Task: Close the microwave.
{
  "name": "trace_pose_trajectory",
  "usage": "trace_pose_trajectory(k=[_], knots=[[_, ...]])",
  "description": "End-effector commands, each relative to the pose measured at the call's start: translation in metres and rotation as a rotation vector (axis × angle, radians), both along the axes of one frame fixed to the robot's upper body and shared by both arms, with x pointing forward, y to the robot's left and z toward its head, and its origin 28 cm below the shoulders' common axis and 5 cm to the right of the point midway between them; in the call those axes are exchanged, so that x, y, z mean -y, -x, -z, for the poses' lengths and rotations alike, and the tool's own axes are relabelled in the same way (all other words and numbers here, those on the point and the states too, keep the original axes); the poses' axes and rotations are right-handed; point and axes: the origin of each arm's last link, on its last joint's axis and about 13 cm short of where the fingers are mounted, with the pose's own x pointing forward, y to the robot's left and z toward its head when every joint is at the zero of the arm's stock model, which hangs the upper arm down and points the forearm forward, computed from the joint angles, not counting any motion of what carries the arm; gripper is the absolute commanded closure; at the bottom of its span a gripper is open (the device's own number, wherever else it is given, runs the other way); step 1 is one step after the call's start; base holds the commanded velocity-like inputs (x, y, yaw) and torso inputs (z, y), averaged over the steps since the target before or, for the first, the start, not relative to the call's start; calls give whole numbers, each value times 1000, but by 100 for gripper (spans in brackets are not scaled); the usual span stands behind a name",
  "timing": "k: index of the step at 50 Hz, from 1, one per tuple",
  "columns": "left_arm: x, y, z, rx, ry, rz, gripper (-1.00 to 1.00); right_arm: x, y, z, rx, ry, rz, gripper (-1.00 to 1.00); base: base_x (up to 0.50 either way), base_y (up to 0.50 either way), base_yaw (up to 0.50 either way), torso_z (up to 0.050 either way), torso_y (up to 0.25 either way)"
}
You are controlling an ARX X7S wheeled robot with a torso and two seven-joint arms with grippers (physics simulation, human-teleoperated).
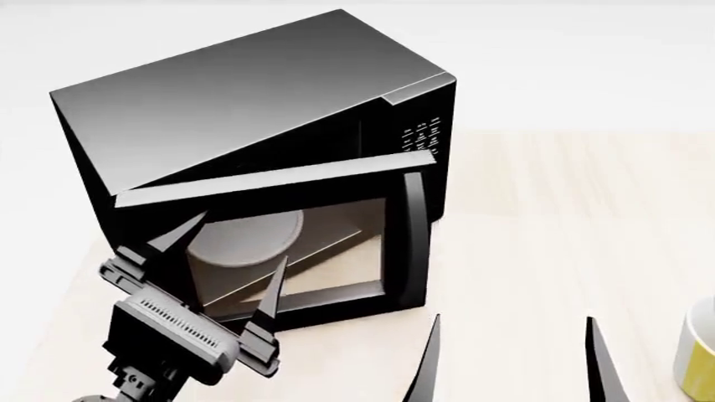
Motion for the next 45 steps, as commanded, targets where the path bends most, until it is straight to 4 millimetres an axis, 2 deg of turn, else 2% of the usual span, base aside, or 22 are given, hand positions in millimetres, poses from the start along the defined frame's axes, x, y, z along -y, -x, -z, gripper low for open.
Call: trace_pose_trajectory(k=[1,45], knots=[[-14,-12,-9,36,108,-159,-100,0,0,0,3,7,4,-100,0,0,0,0,0],[-15,-21,-12,66,167,-326,-100,0,0,1,-4,8,-5,-100,0,0,0,0,1]])
